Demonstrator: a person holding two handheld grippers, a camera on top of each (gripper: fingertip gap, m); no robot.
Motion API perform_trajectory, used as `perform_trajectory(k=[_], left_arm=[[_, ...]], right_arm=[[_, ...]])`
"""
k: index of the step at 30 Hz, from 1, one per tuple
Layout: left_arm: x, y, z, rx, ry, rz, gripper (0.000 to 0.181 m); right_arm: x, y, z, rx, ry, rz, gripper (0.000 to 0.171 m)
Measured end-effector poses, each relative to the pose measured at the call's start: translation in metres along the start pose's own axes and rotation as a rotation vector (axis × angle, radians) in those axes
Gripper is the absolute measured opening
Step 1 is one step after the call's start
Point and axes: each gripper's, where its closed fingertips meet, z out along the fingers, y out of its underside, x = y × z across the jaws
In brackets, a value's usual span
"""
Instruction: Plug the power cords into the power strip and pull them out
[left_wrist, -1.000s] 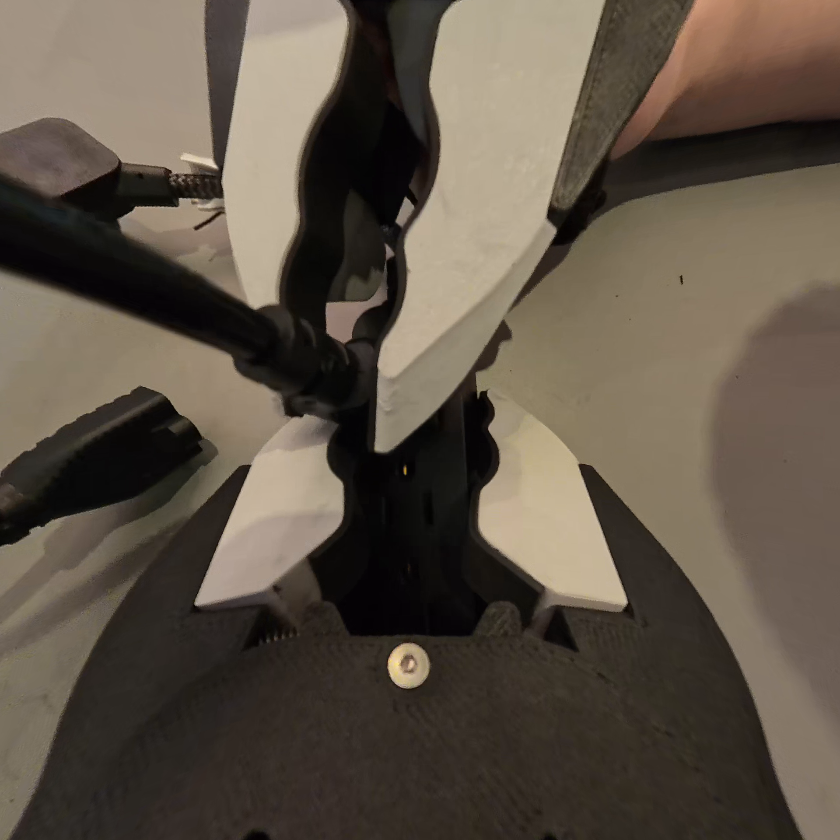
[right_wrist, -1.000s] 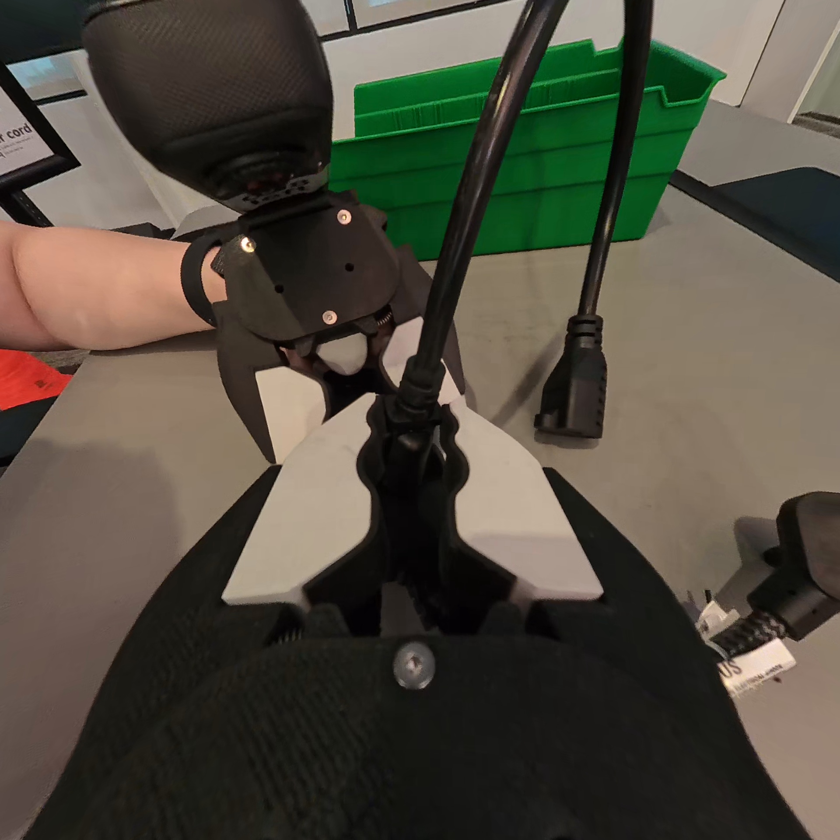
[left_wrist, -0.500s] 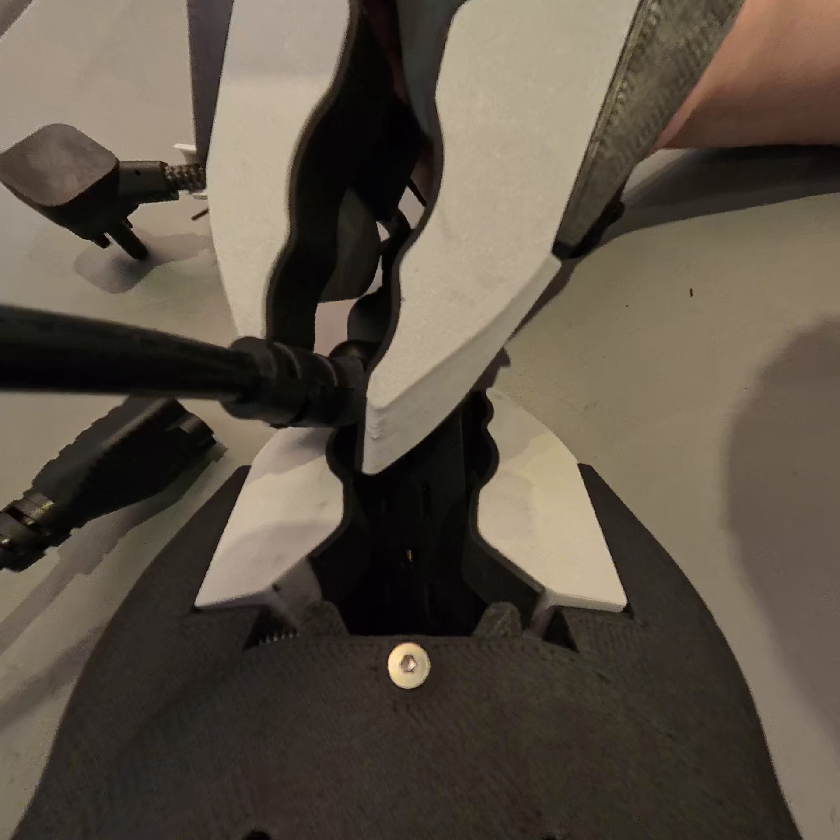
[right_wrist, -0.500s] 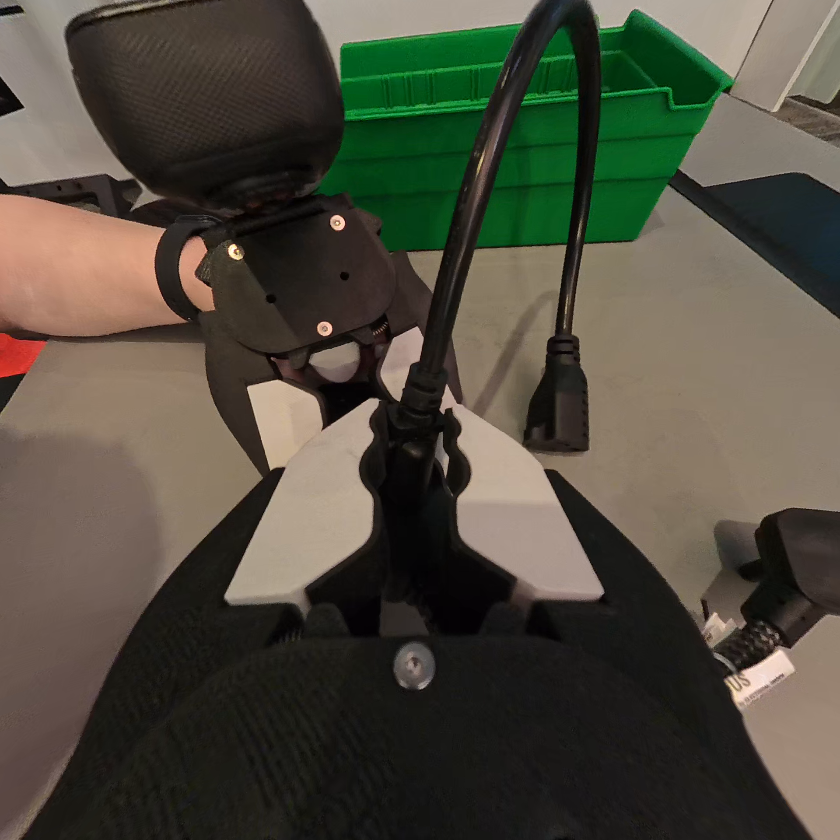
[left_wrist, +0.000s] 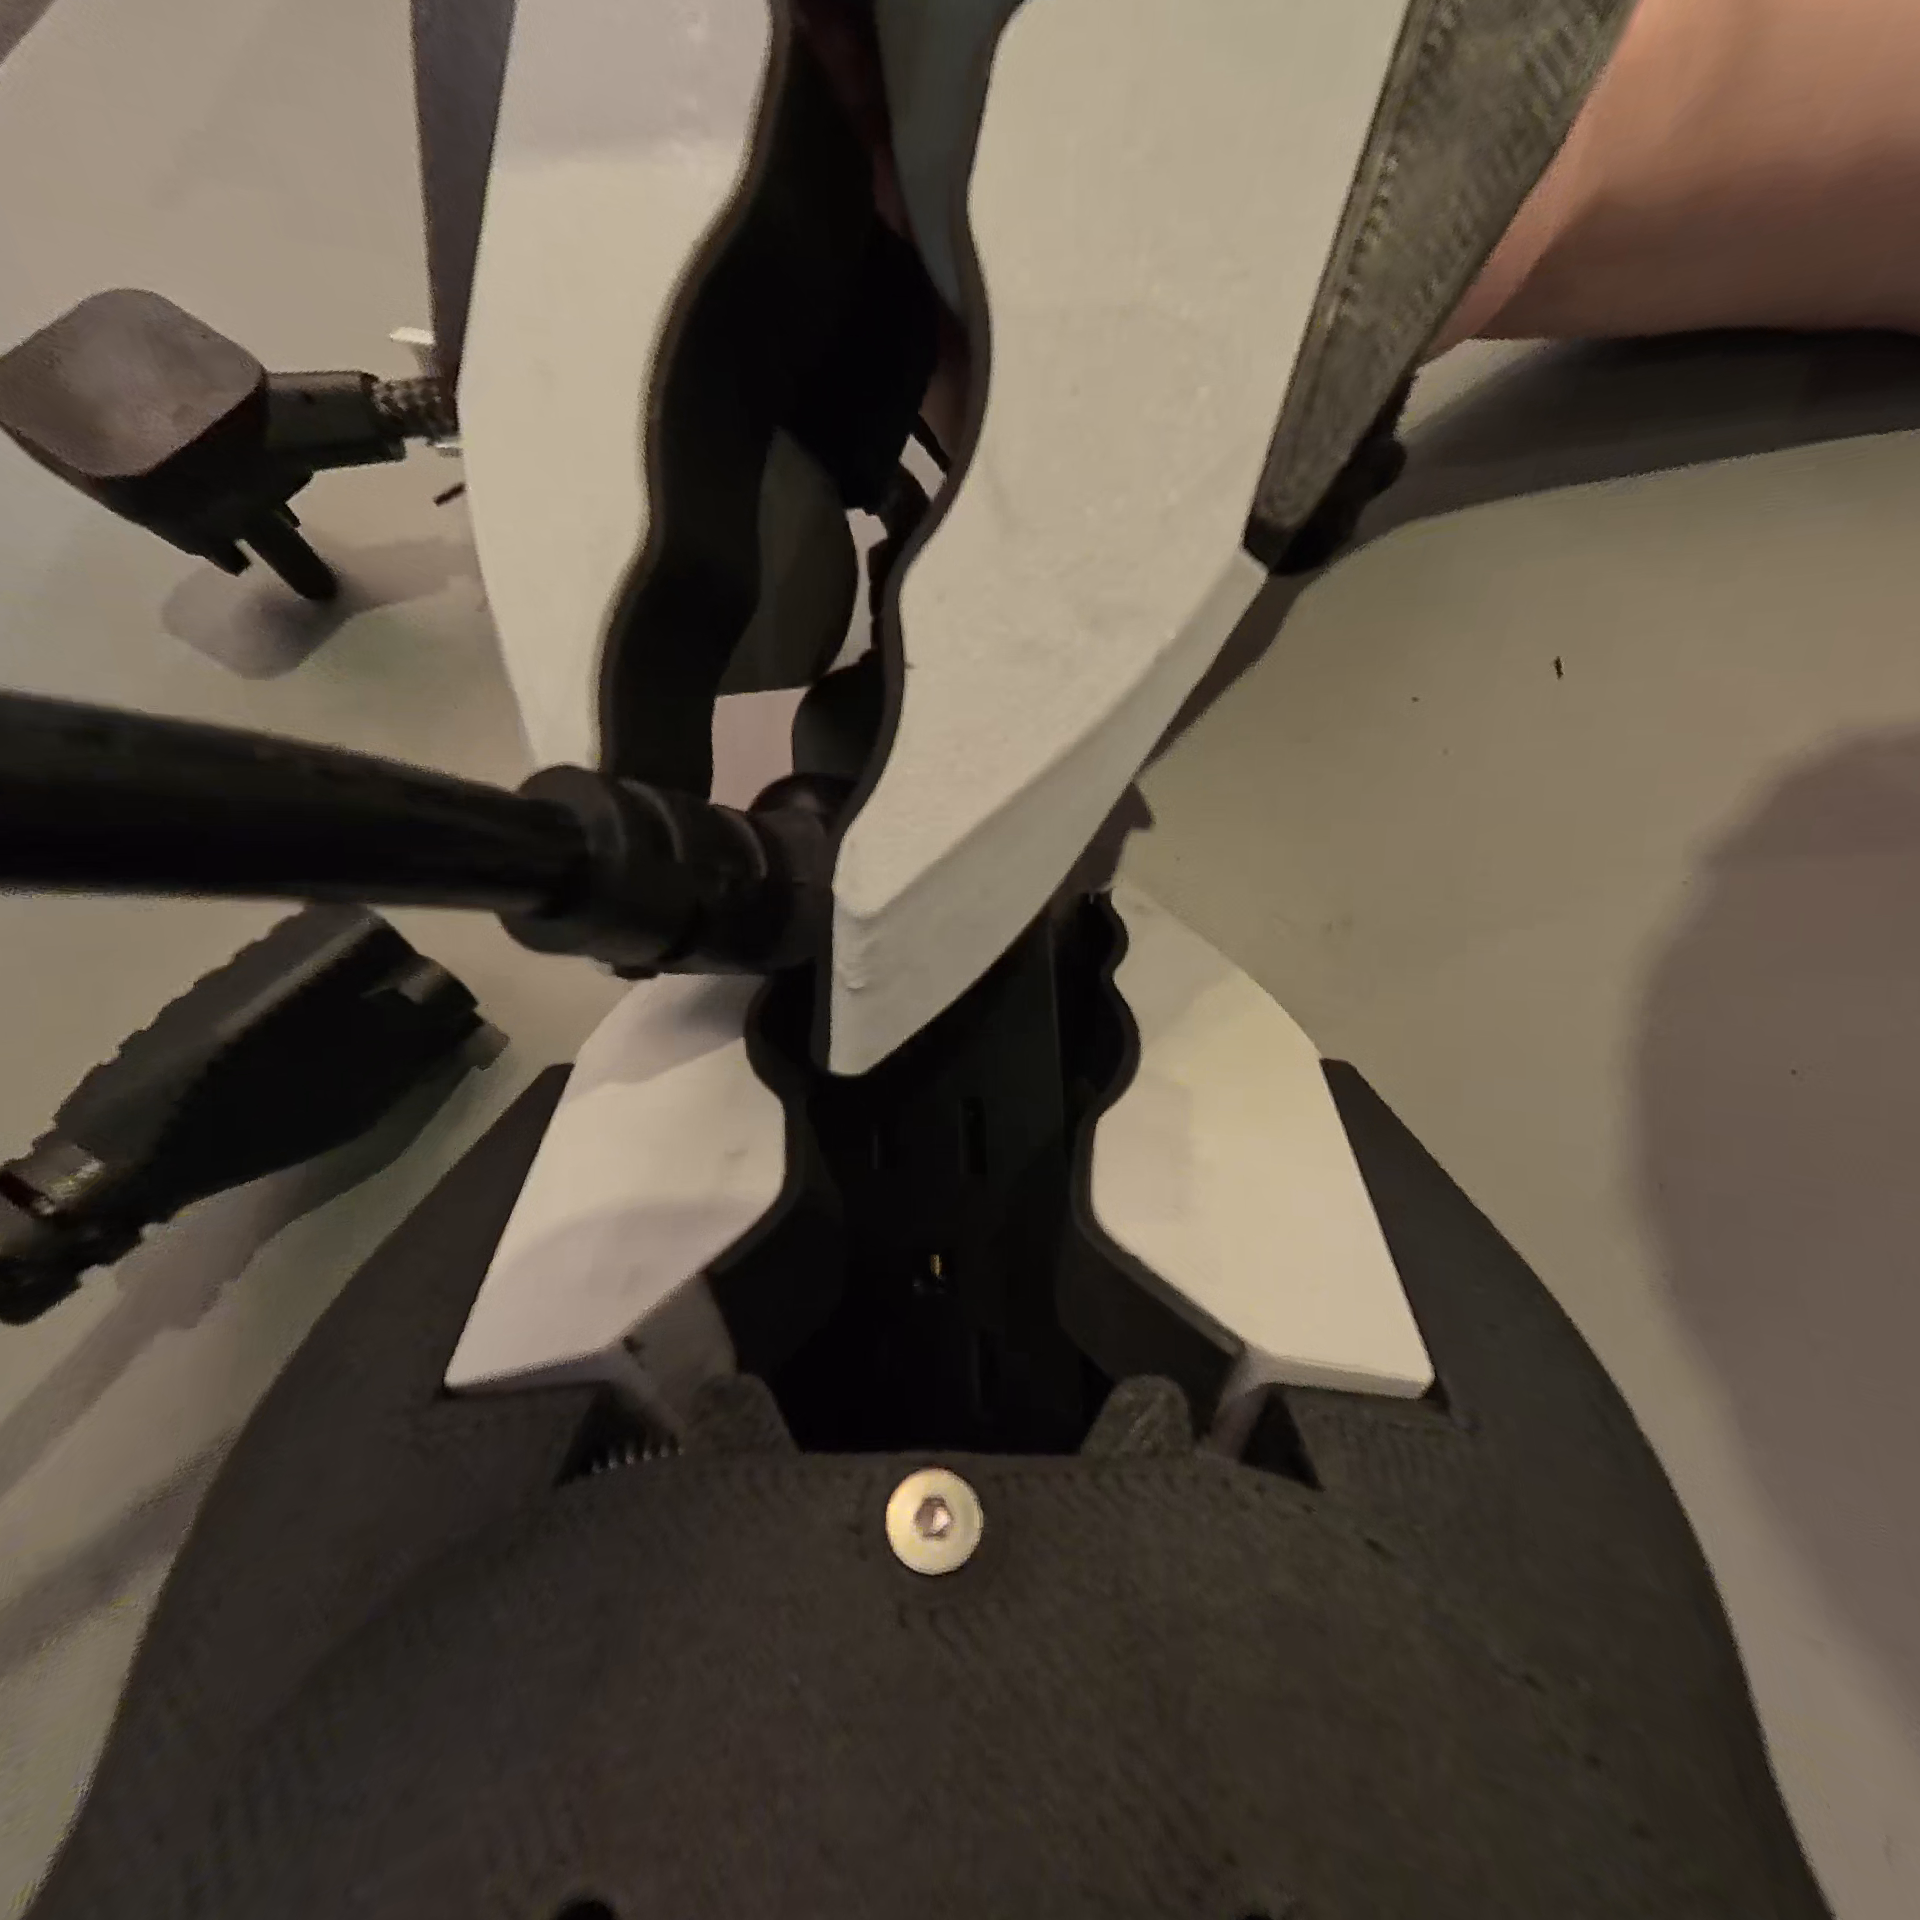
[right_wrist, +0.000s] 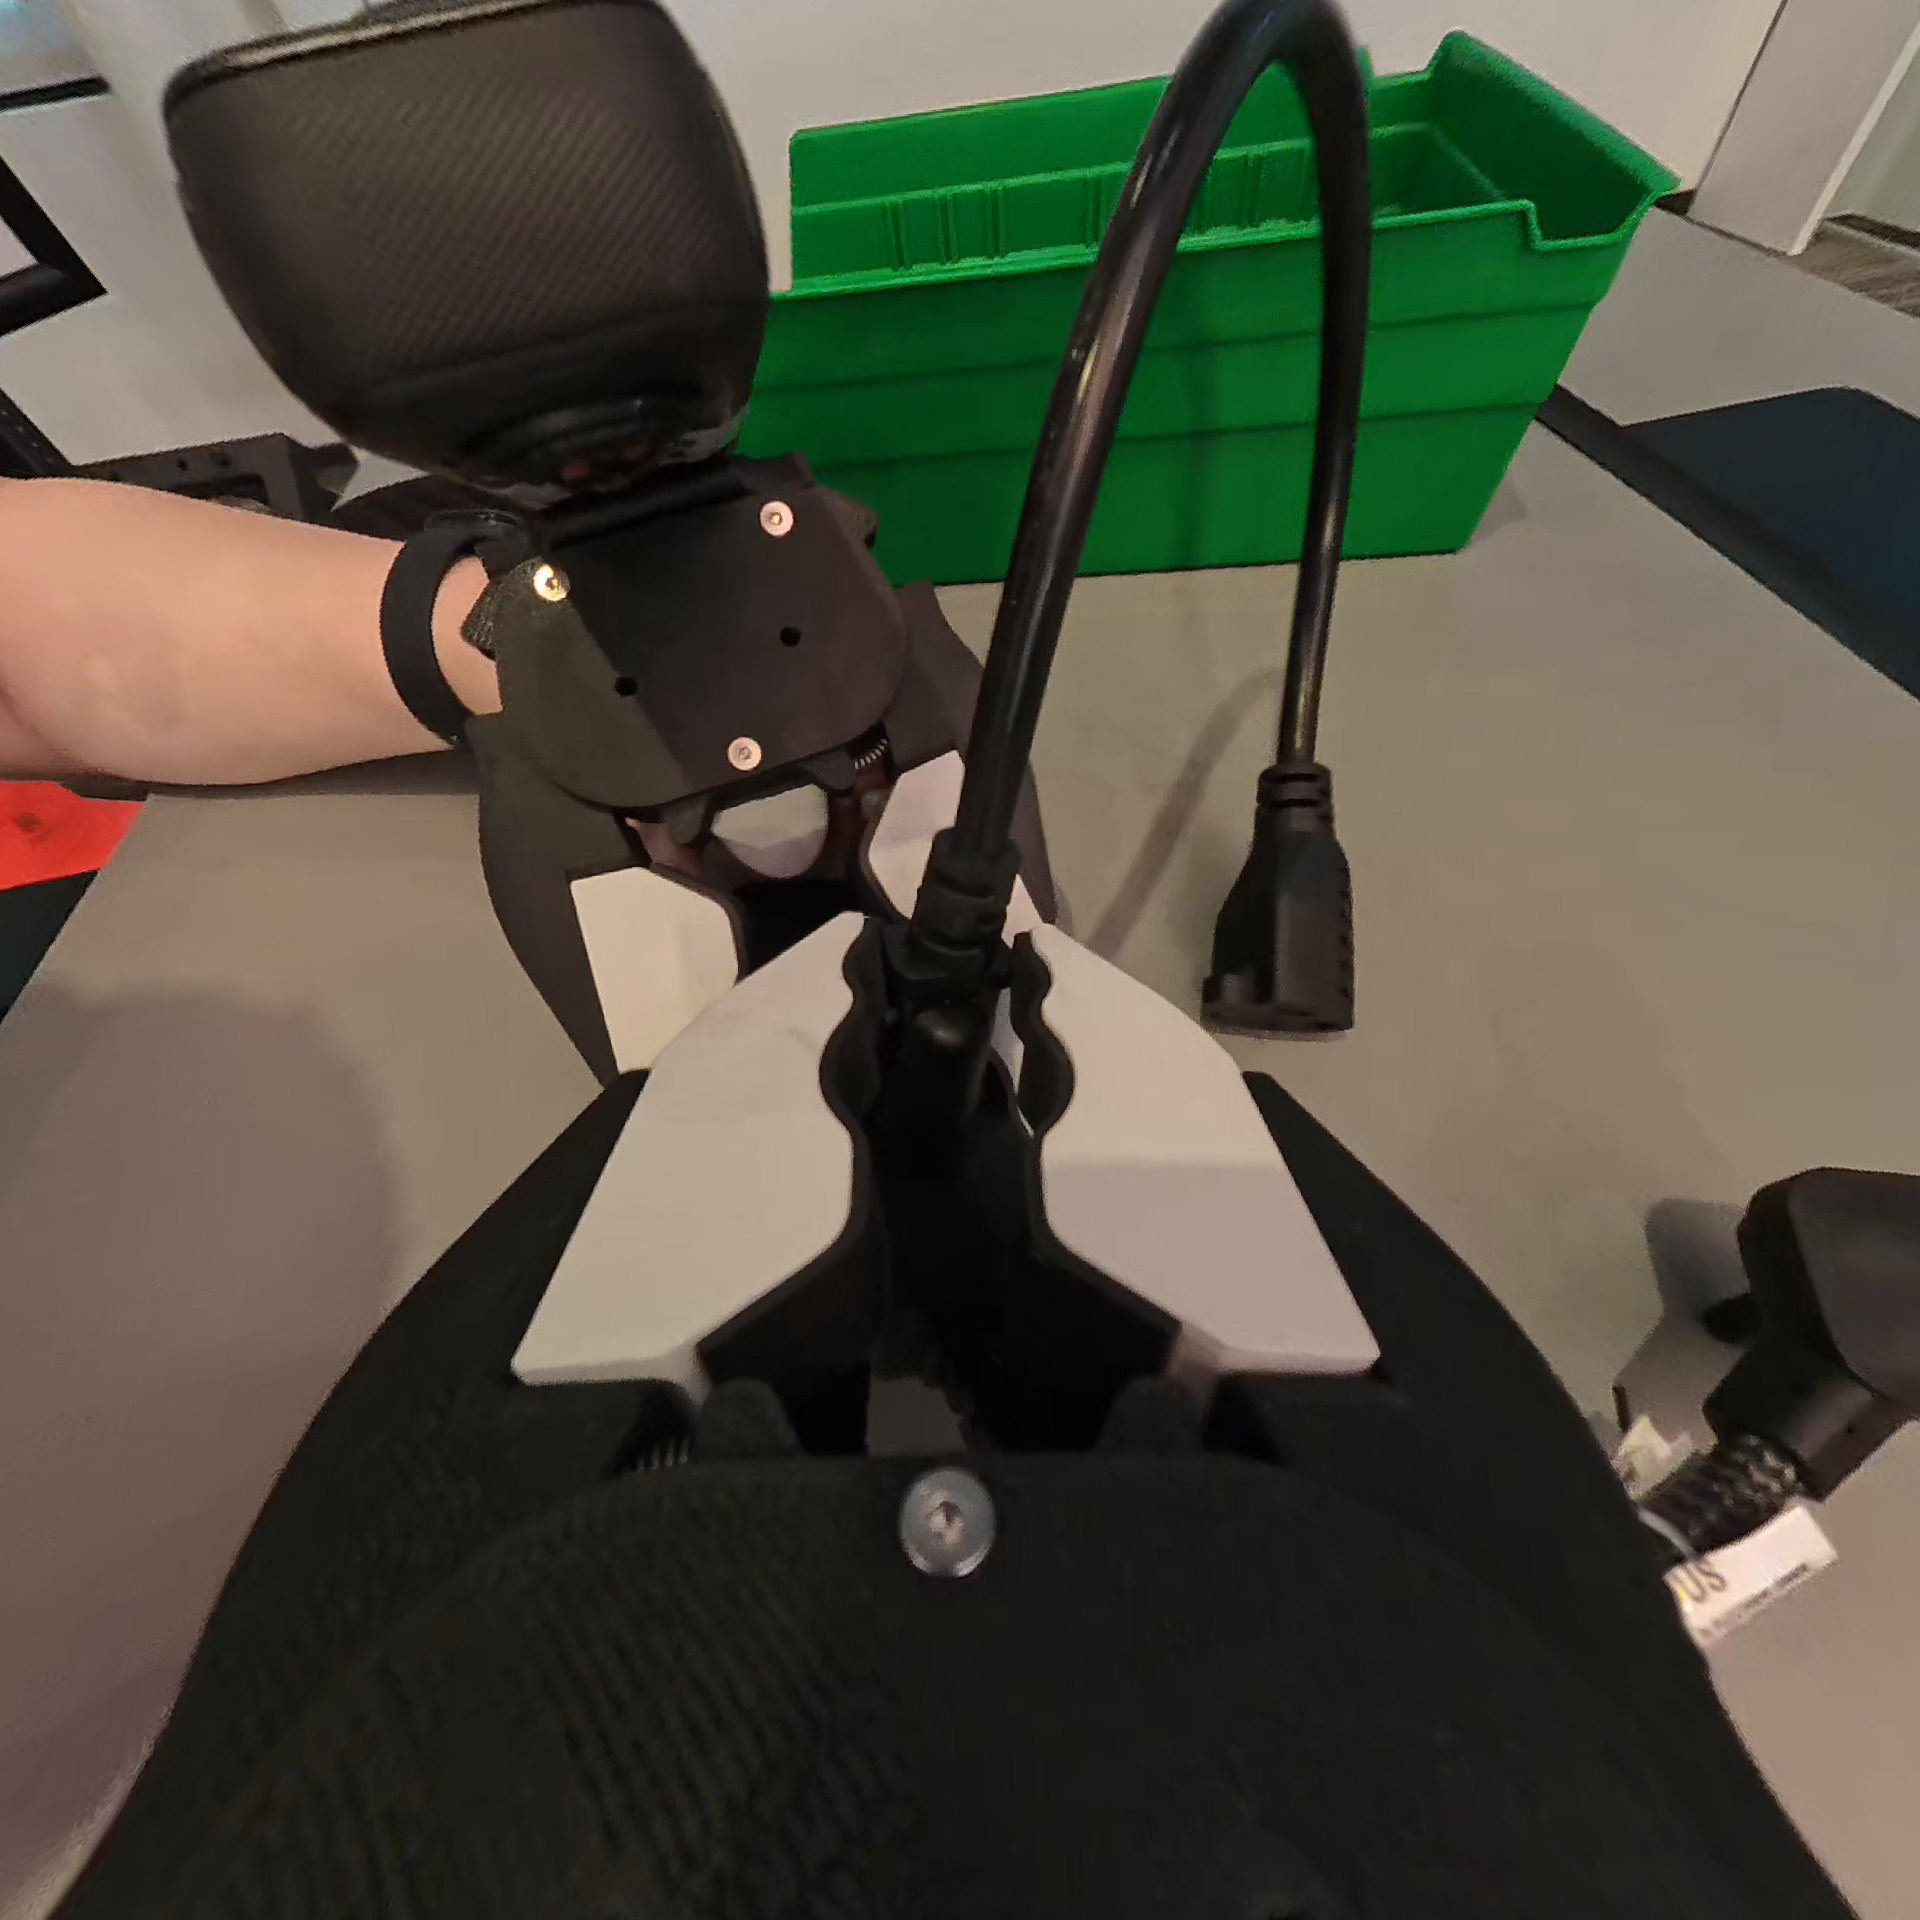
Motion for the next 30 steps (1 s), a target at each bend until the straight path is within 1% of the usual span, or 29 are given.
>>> perform_trajectory(k=[5,11,13,18,20,22,25,28,29,30], left_arm=[[0.006,0.001,0.001,-0.021,0.034,0.036,0.051],[-0.001,-0.003,-0.003,0.025,0.014,-0.025,0.049],[0.002,0.002,0.001,-0.025,0.007,0.026,0.05],[0.004,0.002,0.0,-0.023,0.019,0.034,0.05],[0.002,0.003,-0.001,-0.024,0.002,0.021,0.049],[-0.001,0.004,-0.003,-0.025,-0.015,0.002,0.049],[0.001,0.001,-0.007,0.011,0.015,-0.097,0.049],[0.003,-0.01,-0.014,0.107,0.1,-0.257,0.048],[0.001,-0.012,-0.016,0.131,0.13,-0.314,0.048],[0.0,-0.013,-0.018,0.15,0.16,-0.359,0.048]], right_arm=[[-0.003,0.008,-0.01,0.006,-0.021,0.004,0.023],[0.0,-0.004,0.003,0.005,-0.022,0.025,0.021],[-0.002,0.006,-0.004,-0.016,-0.054,0.015,0.023],[-0.007,0.011,-0.017,-0.028,-0.109,0.029,0.025],[-0.009,0.006,-0.026,0.015,-0.127,0.037,0.021],[-0.009,-0.006,-0.039,0.087,-0.154,0.039,0.021],[-0.008,-0.011,-0.055,0.135,-0.234,0.032,0.022],[-0.012,0.01,-0.055,0.087,-0.34,0.055,0.023],[-0.013,0.013,-0.053,0.083,-0.351,0.045,0.023],[-0.013,0.01,-0.053,0.106,-0.342,0.021,0.029]])
